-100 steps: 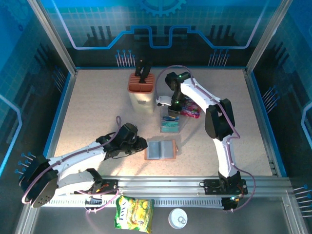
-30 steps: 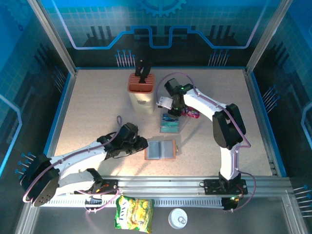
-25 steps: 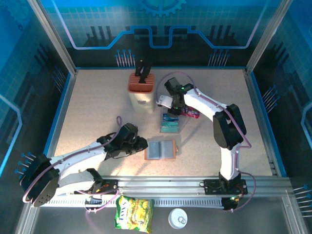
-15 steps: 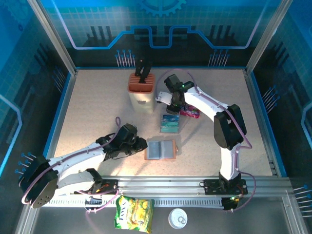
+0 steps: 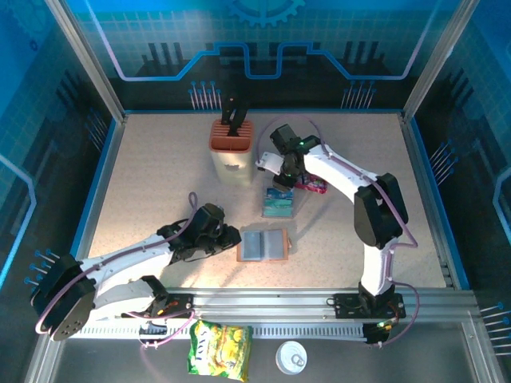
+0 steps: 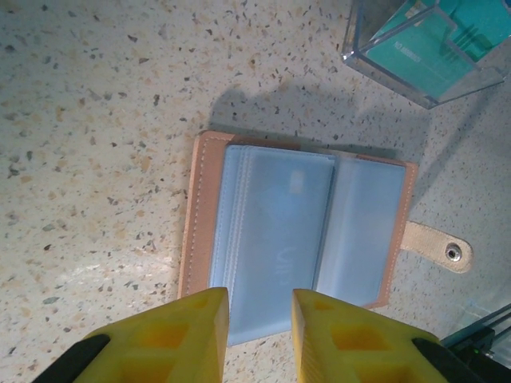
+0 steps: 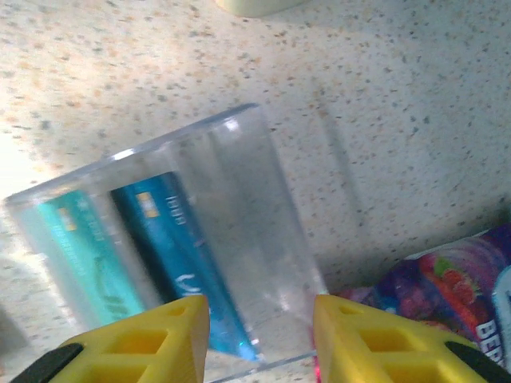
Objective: Take the credit cards out of the card holder
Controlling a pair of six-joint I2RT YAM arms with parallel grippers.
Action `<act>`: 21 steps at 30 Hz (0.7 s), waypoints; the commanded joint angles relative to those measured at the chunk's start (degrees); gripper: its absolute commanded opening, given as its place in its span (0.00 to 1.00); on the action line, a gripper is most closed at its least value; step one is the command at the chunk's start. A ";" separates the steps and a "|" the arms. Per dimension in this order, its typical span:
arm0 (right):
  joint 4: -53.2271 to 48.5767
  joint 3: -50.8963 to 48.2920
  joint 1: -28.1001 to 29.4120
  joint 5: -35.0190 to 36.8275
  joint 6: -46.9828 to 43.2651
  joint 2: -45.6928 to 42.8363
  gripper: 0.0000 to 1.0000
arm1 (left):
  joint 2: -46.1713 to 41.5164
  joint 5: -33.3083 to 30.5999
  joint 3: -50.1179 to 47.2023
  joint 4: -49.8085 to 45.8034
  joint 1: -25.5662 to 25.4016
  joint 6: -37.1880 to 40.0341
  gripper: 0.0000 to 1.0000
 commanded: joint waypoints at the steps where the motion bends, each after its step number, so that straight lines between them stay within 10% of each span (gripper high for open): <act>1: 0.17 -3.20 2.49 -3.23 5.38 -5.54 0.39 | 1.62 0.91 -0.43 1.48 0.40 -0.04 0.27; 21: 22.14 -28.26 14.56 -12.99 45.46 -27.53 0.38 | 5.27 2.09 0.38 3.38 0.32 0.52 0.23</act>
